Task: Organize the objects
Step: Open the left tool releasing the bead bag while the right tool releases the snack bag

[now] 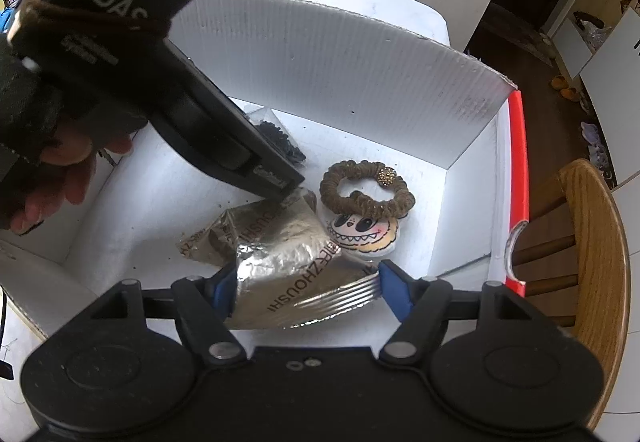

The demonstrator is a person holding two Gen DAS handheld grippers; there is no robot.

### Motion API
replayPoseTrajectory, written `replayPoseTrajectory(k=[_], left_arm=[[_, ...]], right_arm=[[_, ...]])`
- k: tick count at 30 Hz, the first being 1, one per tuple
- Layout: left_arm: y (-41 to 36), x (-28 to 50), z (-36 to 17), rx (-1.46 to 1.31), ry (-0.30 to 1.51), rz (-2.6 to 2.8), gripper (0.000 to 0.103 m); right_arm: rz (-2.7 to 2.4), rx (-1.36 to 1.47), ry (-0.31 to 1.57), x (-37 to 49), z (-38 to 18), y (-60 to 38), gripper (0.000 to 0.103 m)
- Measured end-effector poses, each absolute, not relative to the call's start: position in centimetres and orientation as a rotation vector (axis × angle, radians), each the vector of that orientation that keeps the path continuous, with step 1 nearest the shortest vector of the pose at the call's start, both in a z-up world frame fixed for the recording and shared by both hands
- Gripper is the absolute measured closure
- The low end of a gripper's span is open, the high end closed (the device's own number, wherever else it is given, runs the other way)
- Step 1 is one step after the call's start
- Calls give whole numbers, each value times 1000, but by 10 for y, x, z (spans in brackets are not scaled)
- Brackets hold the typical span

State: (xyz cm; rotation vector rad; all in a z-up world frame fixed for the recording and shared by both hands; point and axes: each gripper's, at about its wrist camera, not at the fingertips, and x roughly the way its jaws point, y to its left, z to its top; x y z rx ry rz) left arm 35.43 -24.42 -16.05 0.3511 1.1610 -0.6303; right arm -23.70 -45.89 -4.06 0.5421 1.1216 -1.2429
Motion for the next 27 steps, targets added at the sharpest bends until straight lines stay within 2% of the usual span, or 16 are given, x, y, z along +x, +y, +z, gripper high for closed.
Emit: replayPoseTrajectory(k=[1,8,27], left_arm=[[-244,353,-160,350,1156,-633,42],[-240,347,-150,320,1141,-634,41],[-176,314,-76,196,952,-661,41]], right_arm=[[-1240,543,1122,-237,-40,-459,31],[-1226,551,1078,-237,-32,-452,22],[-1298,584,862,-246,20,-414,21]])
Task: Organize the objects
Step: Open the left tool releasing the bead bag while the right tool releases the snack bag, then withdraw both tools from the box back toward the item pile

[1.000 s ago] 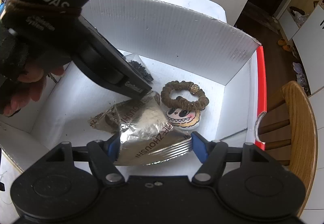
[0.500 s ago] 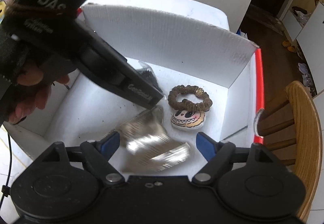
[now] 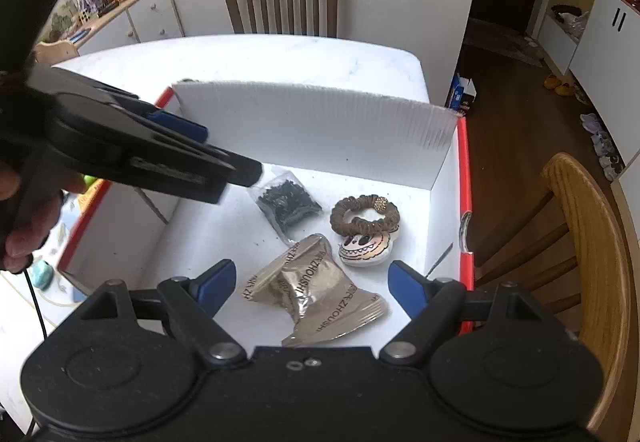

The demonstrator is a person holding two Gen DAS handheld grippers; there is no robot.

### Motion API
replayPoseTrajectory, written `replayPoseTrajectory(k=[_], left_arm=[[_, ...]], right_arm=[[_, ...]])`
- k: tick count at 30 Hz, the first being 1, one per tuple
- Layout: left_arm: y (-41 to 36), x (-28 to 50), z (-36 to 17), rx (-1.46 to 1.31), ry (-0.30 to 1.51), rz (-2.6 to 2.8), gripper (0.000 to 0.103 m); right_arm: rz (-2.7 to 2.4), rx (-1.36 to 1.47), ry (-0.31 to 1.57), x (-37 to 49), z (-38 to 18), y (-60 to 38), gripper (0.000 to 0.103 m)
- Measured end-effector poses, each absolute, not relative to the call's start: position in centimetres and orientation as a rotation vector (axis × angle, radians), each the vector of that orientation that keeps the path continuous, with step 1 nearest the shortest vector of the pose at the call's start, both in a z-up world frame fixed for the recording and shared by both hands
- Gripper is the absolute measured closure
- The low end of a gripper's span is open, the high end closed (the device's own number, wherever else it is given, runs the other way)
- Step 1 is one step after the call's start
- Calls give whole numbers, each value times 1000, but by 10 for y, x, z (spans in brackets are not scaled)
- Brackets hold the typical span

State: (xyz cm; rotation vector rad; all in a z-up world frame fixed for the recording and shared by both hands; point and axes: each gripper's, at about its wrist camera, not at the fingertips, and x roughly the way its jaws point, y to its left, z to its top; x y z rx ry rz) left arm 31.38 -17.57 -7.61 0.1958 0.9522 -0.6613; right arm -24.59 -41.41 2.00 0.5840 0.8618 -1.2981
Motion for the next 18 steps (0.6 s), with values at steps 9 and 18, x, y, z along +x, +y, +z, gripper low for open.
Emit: replayPoseTrajectory(k=[9,18], left_arm=[[-134,293,-42,154,859,-680,41],[-75,279,-21,118,789,-662,33]], right_arm=[[-1297,562,776,-227,46,-391,21],[-1277,503,714,-192,62,-371,20]])
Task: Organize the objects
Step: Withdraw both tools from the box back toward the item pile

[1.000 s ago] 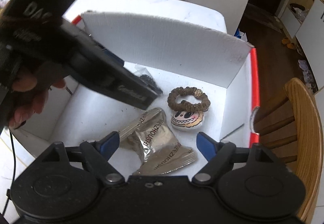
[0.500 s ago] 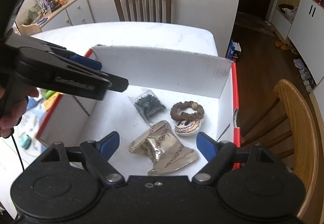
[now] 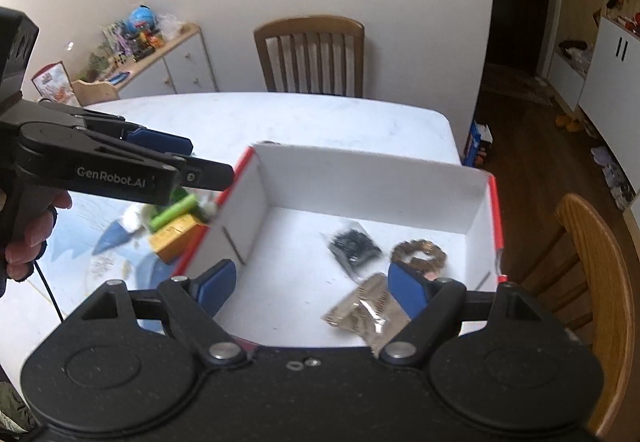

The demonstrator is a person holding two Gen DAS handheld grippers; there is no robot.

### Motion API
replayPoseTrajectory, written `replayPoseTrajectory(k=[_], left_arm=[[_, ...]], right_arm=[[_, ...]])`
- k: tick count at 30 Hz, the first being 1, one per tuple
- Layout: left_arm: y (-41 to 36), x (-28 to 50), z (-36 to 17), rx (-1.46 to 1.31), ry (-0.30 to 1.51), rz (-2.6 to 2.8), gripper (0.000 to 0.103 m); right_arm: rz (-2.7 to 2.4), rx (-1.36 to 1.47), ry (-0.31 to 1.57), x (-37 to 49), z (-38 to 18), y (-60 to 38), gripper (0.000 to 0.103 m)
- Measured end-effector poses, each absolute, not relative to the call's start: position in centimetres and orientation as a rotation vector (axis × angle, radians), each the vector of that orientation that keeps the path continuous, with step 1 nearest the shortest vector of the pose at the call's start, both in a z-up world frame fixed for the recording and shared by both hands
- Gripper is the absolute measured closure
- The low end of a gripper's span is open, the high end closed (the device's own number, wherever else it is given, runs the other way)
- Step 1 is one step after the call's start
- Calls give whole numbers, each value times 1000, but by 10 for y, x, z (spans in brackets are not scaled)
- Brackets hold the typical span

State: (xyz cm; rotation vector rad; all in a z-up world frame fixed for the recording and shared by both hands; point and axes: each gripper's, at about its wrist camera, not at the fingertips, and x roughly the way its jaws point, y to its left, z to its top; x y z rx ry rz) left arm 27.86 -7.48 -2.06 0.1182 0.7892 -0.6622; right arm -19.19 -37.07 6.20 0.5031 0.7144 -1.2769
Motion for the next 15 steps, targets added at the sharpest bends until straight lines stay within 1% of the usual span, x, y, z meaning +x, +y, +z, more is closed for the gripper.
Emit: replayPoseTrajectory(k=[4,5,6,7,8,10,15], left_arm=[[-45,277,-16,93,773,-654,31],[-37,277,-16,91,767,-650,30],[-29,276,-15,91,759,-645,27],[-21,276,-15,91,751,-639,24],[-13,276,-15,90,746,-633,24],[2,276,-15,84,747,-621,24],[36,272,-18,92,728,-590,21]], right_arm=[[-1269,512,690,-176,63,-365,17],[-1263,515,685,-172,64,-364,15],[-1254,517,675,-168,64,-362,15],[-1242,520,658,-165,64,-360,12],[-1228,523,639,-161,65,-358,8],[-1213,528,609,-153,65,-355,4],[-1205,534,576,-129,61,-350,2]])
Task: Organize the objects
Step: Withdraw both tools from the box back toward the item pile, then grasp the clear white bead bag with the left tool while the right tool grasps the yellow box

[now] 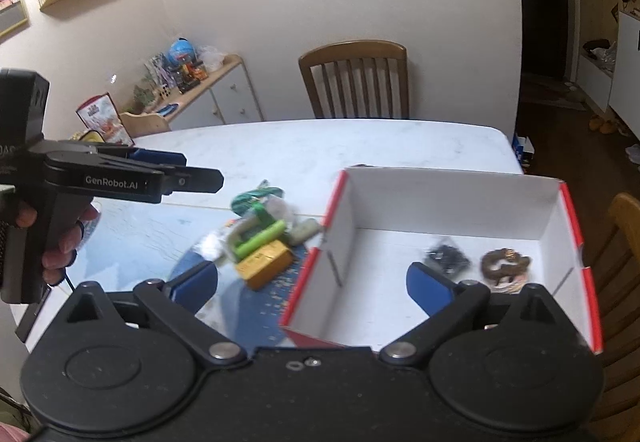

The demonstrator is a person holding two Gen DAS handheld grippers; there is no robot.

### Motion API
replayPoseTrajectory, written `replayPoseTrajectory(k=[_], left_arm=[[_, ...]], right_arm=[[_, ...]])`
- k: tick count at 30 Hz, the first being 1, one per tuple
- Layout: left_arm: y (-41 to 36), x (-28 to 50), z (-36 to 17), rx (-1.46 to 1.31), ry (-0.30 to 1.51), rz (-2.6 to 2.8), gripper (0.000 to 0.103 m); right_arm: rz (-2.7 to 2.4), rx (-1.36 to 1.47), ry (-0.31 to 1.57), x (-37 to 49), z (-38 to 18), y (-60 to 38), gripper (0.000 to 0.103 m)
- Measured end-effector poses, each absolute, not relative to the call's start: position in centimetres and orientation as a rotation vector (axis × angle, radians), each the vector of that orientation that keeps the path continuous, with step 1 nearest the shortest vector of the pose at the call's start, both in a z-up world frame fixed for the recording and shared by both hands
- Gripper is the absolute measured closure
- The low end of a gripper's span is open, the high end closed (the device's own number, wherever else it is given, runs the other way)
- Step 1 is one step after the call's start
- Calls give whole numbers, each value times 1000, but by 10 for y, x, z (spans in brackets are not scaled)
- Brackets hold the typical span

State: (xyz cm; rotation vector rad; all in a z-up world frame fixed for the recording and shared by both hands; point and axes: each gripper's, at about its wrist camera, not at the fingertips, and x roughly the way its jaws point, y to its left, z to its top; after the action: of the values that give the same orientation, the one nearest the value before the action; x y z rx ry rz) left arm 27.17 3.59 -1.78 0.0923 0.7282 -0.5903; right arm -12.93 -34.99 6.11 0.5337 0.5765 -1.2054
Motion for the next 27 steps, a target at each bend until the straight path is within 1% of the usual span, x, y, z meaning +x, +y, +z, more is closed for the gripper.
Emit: replayPoseTrajectory(k=[5,12,19,27], left_arm=[[67,271,-25,87,714,-580,20],[104,277,-47,89,722,-555,20],[130,282,-83,84,740,-542,20],[141,284,-127,127,757,-537,20]], right_arm=[[-1206,543,580,-103,53,-350,2],[-1201,546,607,-65,40,-357,2],[-1221,570,615,-35,29,-373,2],[-1259,585,682,-2,6,-400,2]])
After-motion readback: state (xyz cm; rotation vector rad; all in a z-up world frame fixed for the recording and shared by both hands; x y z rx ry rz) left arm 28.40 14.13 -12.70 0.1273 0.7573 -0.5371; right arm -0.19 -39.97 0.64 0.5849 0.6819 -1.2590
